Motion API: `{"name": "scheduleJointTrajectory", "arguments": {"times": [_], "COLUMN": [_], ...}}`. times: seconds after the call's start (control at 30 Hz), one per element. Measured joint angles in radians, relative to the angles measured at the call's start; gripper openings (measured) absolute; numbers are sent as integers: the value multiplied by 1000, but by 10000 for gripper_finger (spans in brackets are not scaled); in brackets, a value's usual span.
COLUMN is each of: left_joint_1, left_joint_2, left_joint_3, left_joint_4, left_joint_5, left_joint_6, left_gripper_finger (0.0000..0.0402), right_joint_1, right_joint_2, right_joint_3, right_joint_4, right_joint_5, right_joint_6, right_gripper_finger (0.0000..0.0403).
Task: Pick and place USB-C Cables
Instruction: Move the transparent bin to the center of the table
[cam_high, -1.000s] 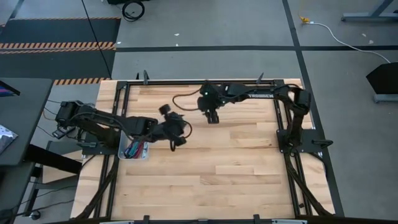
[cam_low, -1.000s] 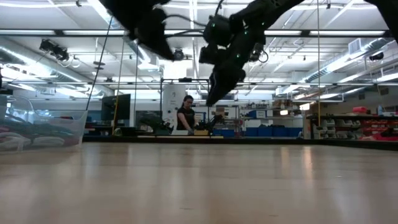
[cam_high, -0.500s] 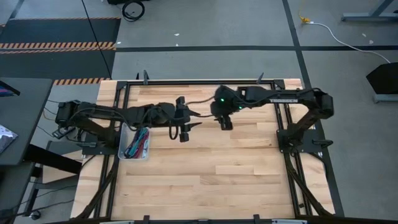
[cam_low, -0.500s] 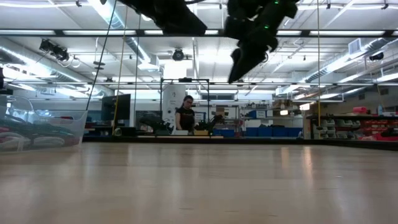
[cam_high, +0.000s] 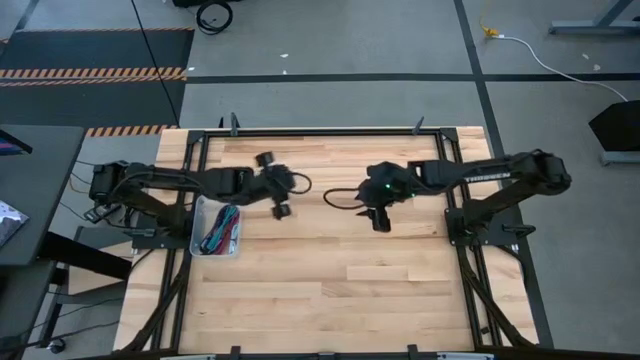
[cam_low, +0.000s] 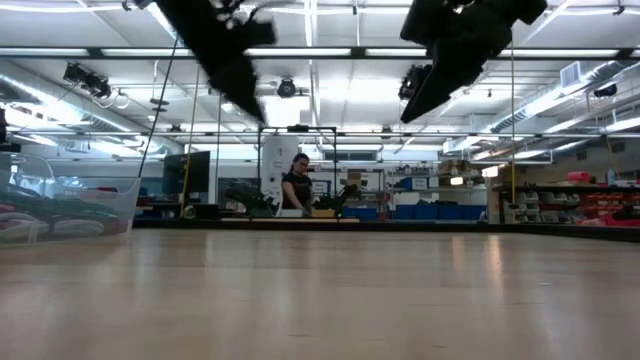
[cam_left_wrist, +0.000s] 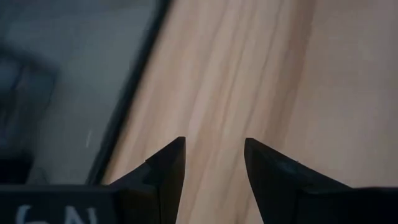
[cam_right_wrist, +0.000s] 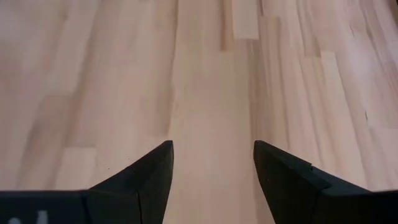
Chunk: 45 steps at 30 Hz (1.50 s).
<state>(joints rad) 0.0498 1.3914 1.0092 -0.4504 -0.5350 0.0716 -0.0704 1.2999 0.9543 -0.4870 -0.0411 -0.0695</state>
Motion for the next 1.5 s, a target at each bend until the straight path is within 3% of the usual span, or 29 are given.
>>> {"name": "scheduleJointTrajectory", "arguments": {"times": [0.13,0.37,0.6,0.83,1.27,1.5], "left_joint_1": [15,0,-19,-24,-35,-18], "left_joint_2": [0,0,2,-1,2,1], "left_joint_3": [0,-13,-166,-190,-184,-181], "left_joint_4": [-334,-613,-619,-618,-603,-670], "left_joint_5": [21,42,205,188,187,285], "left_joint_6": [-217,-558,-584,-639,-666,-890], "left_gripper_finger": [172,172,172,171,171,172], "right_joint_1": [35,79,146,201,211,210], "right_joint_2": [-21,-25,-25,-25,-25,-24], "right_joint_3": [0,0,0,0,1,1], "right_joint_4": [64,290,303,290,283,238], "right_joint_5": [26,52,98,200,198,197], "right_joint_6": [76,183,268,278,202,174], "right_gripper_finger": [228,228,228,228,228,228]}}
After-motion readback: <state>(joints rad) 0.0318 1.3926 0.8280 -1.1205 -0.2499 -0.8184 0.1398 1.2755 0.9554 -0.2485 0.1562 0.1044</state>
